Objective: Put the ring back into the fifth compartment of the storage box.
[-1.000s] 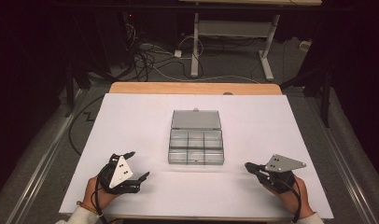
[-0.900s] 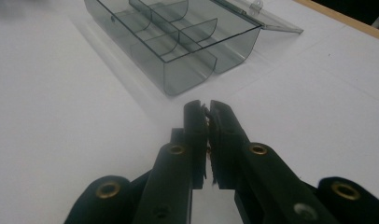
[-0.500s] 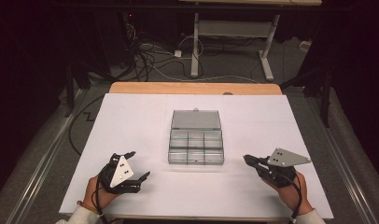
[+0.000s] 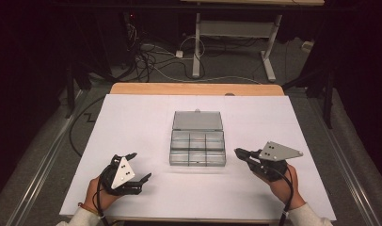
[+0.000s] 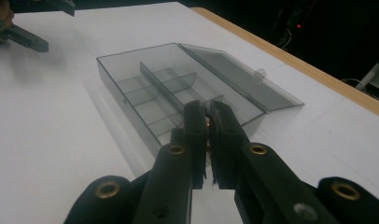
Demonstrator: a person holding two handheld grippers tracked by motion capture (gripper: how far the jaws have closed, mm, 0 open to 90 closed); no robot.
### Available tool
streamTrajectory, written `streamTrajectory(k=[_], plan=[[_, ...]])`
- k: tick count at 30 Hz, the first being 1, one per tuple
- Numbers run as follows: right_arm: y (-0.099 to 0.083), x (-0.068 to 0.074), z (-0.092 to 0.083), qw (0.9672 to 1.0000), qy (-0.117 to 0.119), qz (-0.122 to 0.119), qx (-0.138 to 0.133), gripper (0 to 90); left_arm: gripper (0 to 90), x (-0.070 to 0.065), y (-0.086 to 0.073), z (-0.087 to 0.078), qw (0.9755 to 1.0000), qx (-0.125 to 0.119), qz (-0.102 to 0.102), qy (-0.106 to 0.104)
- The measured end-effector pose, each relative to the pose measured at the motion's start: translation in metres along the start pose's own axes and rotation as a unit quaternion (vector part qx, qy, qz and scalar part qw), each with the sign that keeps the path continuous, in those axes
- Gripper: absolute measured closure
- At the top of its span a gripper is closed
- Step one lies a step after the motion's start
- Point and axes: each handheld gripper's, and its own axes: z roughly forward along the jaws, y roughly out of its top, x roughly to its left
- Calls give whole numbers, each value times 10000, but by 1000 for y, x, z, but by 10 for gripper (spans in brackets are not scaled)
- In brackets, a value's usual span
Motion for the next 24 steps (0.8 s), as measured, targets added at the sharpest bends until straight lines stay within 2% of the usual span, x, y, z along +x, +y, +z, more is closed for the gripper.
streamTrajectory(k=[9, 24], plan=[[10, 11, 30, 9996, 220, -165, 79, 867, 175, 0, 0, 1, 10000, 12, 15, -24], [20, 25, 67, 9978, 464, -386, 260, 866, 175, 0, -1, 2, 9999, 66, 85, -73]])
